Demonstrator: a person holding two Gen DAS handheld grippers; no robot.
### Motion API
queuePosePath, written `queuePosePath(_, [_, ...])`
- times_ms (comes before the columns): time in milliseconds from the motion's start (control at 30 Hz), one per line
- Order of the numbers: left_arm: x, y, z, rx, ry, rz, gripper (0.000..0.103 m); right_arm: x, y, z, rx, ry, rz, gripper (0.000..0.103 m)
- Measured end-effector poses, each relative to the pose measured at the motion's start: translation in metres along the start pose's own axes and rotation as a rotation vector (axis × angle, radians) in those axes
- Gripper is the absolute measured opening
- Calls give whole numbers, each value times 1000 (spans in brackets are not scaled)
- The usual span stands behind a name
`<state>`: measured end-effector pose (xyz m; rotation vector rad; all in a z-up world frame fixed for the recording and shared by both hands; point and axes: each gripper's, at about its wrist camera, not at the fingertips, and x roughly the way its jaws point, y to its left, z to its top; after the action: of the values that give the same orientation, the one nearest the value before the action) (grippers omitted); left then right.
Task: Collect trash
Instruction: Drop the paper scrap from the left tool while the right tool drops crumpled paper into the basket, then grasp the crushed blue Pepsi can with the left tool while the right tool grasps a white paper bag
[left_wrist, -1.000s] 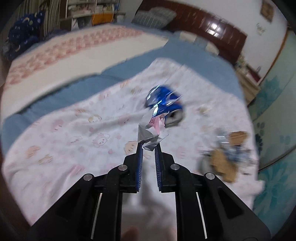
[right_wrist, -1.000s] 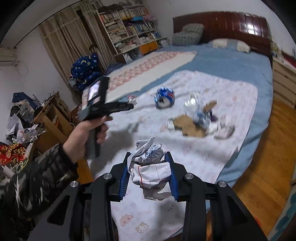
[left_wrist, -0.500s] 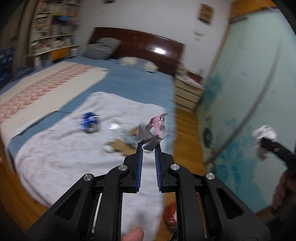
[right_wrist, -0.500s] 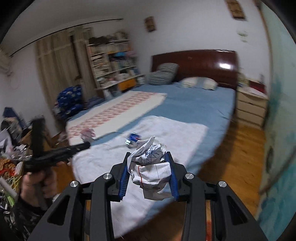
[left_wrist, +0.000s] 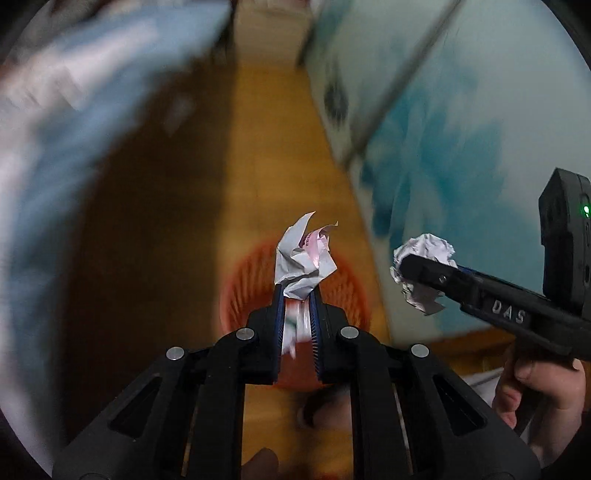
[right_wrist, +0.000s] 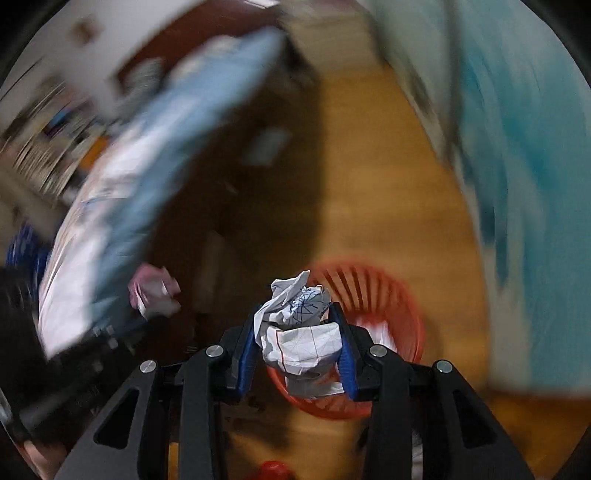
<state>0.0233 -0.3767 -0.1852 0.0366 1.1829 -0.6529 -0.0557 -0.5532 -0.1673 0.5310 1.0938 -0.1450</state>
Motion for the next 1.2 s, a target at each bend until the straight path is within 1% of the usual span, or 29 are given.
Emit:
queuePosePath(33, [30,4,-5,-14,65,5,13,22,-11,-4,38,37,-14,37])
queuePosePath(67, [54,9,-9,-30,119,-4,13,55,-31,-12,81,95,-39,37])
queuePosePath(100, [73,12,-13,-36,154,-8,13,72,-36,-17,104,125,-41,37])
queuePosePath(167, [104,12,-21,-13,206,24,13,104,-53,-27,138,184,-43,37])
queuePosePath(200, [112,12,-23,-15,219,31,13,118,-57,-30,136,211,-69,37])
queuePosePath(267, [128,10,-25,-8,248,39,13,134,-58,-33,151,228,-86,37])
queuePosePath(300, [132,9,-25,-7,257,41,13,140,-63,-35,165,241,-110,37])
queuePosePath(400, [132,4,-29,25,263,60,13,148,-70,-35,212,243,-127,38])
queuePosePath(433, [129,5,-29,19,260,74,13,148,-71,-36,219,243,-131,41])
queuePosePath(467, [125,12,-28,8,254,80,16,148,-72,-34,220,242,-140,46])
queuePosePath(500, [124,12,-29,4,250,82,31,146,-74,-33,223,236,-143,53])
queuePosePath(533, [123,8,-27,13,243,89,46,141,-78,-35,222,228,-142,67])
queuePosePath(567, [118,7,-27,22,234,94,73,135,-78,-31,217,212,-161,69])
queuePosePath(600, [111,6,-26,23,215,98,78,129,-80,-28,211,201,-187,69])
queuePosePath(667, [98,5,-24,17,201,114,78,117,-84,-21,213,174,-219,69])
queuePosePath(700, [91,5,-23,19,200,130,78,106,-83,-18,218,144,-225,69])
queuePosePath(733, [79,5,-23,22,192,151,78,96,-82,-17,218,123,-227,69])
queuePosePath(767, [65,6,-23,24,182,162,78,79,-78,-15,217,88,-220,69])
queuePosePath(833, [35,10,-24,19,163,182,78,52,-67,-14,204,38,-184,74])
queuePosePath(867, [18,13,-24,18,152,190,78,36,-56,-15,176,14,-160,78])
queuePosePath(933, [-22,23,-23,19,111,198,78,7,-29,-19,105,-21,-103,80])
queuePosePath(967, [-41,28,-22,23,88,201,78,-12,-7,-23,62,-42,-61,83])
queuePosePath(1000, [-61,36,-21,25,60,212,80,-22,6,-24,37,-47,-44,85])
queuePosePath(1033, [-84,47,-19,20,27,225,81,-35,28,-23,-5,-58,-12,85])
queuePosePath(1067, [-102,56,-19,14,-2,229,82,-43,41,-20,-29,-67,9,86])
queuePosePath(1133, [-142,79,-20,5,-66,251,83,-61,81,-11,-92,-77,57,87])
queuePosePath(1167, [-158,90,-23,-5,-95,263,84,-70,113,1,-138,-79,81,89])
queuePosePath(1200, [-174,102,-27,-24,-118,274,85,-74,133,9,-166,-80,97,90])
